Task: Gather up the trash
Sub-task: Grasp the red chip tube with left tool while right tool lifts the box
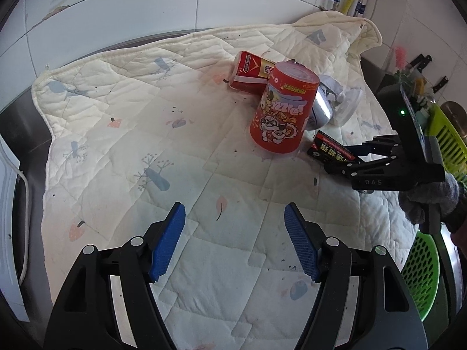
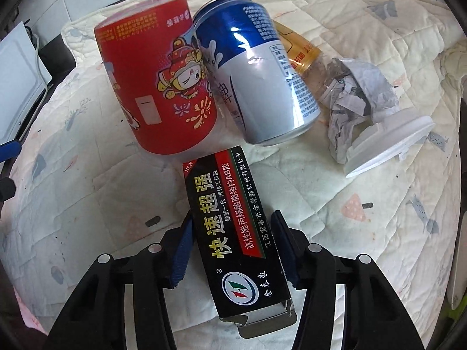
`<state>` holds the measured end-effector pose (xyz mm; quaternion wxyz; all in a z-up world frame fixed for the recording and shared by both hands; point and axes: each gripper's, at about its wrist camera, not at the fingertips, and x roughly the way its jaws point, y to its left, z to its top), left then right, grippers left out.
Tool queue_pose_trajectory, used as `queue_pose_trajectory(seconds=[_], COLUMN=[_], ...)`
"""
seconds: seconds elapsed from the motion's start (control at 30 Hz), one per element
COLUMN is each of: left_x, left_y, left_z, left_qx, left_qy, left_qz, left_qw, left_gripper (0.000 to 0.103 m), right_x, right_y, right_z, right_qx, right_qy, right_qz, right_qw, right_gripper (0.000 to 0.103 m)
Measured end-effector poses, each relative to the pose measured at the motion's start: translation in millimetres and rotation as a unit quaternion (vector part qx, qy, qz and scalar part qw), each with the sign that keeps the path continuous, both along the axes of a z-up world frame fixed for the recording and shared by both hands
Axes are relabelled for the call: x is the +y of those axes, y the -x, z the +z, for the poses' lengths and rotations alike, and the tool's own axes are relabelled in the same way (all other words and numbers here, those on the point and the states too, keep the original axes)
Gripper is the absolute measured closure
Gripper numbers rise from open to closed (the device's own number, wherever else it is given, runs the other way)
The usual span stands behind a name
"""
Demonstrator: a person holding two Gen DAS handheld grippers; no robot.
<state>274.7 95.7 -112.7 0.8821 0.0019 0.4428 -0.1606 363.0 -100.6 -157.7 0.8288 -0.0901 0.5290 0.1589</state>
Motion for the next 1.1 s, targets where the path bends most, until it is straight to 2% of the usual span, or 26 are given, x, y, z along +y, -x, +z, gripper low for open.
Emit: queue_pose_trajectory(seconds=[0.17, 0.3, 0.33, 0.37, 0.43, 0.77, 1.1], left_x=[-17.2, -34.6, -38.4, -42.9, -51.4, -87.4, -99.6], left_y=[-15.4, -29.6, -33.3, -38.2, -48.2, -90.8, -113.0], left_z=[1.2, 1.6, 1.6, 1.7, 1.7, -11.8, -19.7], left_qx=[-0.009, -0.018, -0.019, -0.018, -0.017, -0.016, -0.034], left_qy=[0.003, 0.001, 0.002, 0.002, 0.004, -0.001, 0.013], left_qz=[-0.019, -0.039, -0.043, -0.046, -0.051, -0.063, -0.055], left_qw=[0.9998, 0.9991, 0.9989, 0.9988, 0.9985, 0.9979, 0.9978], left_gripper=[0.025, 0.025, 0.023, 0.016, 0.013, 0.013, 0.013], right_x=[-10.5, -25.3, -26.4, -28.6, -32.6, -56.1, -79.2], right_y=[13.9, 32.3, 32.4, 36.4, 44.2, 106.2, 157.1], right_z=[8.1, 20.0, 22.8, 25.8, 31.6, 45.6, 49.1], right_qx=[-0.002, -0.008, -0.009, -0.011, -0.013, -0.020, -0.014], right_qy=[-0.007, -0.028, -0.028, -0.030, -0.038, -0.062, -0.083], right_qz=[-0.008, -0.029, -0.032, -0.036, -0.041, -0.086, -0.134], right_qw=[1.000, 0.999, 0.999, 0.999, 0.998, 0.994, 0.987], right_gripper=[0.053, 0.053, 0.053, 0.053, 0.053, 0.053, 0.053])
